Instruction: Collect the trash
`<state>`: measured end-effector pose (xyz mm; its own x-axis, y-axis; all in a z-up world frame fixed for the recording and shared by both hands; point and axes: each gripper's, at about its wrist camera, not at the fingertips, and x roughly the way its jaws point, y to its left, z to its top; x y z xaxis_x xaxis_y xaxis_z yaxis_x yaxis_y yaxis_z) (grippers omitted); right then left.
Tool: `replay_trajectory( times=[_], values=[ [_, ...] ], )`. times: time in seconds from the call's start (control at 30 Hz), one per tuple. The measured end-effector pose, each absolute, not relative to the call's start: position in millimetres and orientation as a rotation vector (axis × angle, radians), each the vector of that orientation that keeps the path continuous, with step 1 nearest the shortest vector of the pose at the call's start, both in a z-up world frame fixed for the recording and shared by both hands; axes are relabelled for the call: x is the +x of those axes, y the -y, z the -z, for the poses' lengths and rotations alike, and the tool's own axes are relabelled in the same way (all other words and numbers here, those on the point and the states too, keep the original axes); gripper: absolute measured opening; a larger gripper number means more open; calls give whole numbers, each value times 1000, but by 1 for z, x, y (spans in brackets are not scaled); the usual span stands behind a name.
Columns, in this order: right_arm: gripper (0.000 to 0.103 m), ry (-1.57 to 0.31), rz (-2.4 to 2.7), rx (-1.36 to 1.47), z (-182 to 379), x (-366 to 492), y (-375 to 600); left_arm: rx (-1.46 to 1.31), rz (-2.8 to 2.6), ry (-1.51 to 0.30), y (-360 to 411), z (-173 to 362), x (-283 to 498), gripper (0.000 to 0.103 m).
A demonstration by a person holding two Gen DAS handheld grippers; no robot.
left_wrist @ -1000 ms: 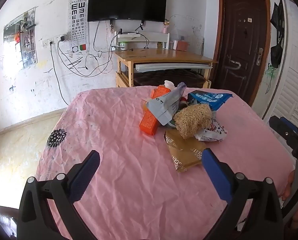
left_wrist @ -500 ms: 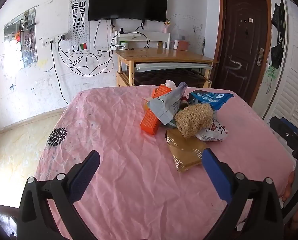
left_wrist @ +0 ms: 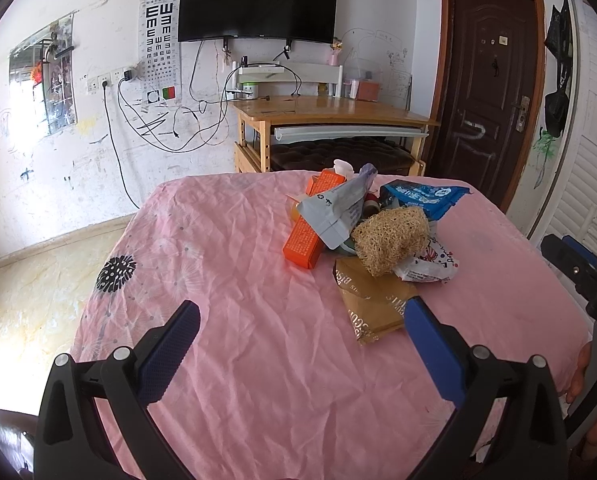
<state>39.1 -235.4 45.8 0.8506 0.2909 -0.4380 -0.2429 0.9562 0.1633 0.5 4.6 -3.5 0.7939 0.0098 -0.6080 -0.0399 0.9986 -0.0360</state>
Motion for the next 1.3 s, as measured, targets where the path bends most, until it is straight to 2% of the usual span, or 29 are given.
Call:
replay_trajectory(
  times=[1.3],
  values=[
    [99,-476,-282,99,-44,39,234,-49,-28,-659,-7,5,1,97]
  ],
)
